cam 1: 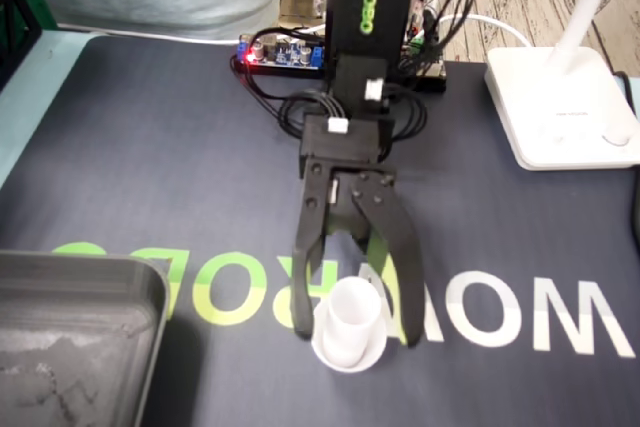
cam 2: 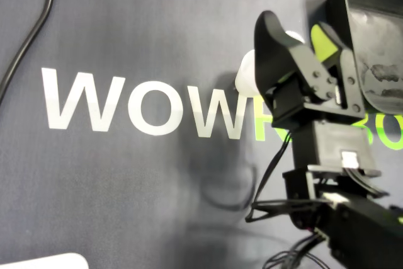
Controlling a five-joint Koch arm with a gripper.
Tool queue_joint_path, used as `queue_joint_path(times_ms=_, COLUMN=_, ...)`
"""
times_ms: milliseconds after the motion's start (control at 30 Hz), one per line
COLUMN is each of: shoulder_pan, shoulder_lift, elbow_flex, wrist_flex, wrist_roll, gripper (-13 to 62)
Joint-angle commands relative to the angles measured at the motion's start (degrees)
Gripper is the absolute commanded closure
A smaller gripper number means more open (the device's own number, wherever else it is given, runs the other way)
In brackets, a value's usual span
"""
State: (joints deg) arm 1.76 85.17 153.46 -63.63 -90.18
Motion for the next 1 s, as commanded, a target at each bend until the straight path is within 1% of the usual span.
queue_joint_path(times_ms=0, shoulder_pan=0.00, shoulder_lift=-1.58, elbow_flex=-2.99, wrist_flex=-7.65, wrist_roll=-0.88, gripper=16.6)
queue_joint_path(times_ms=367, shoulder_pan=-0.53, shoulder_lift=-7.38, elbow_flex=-3.69, wrist_flex=-12.04, wrist_roll=-2.29, gripper=16.6)
queue_joint_path(times_ms=833, shoulder_pan=-0.09, shoulder_lift=-12.39, elbow_flex=-3.08, wrist_flex=-12.04, wrist_roll=-2.11, gripper=16.8)
queue_joint_path(times_ms=967, shoulder_pan=-0.18, shoulder_lift=-13.36, elbow_flex=-3.08, wrist_flex=-11.87, wrist_roll=-1.93, gripper=18.7)
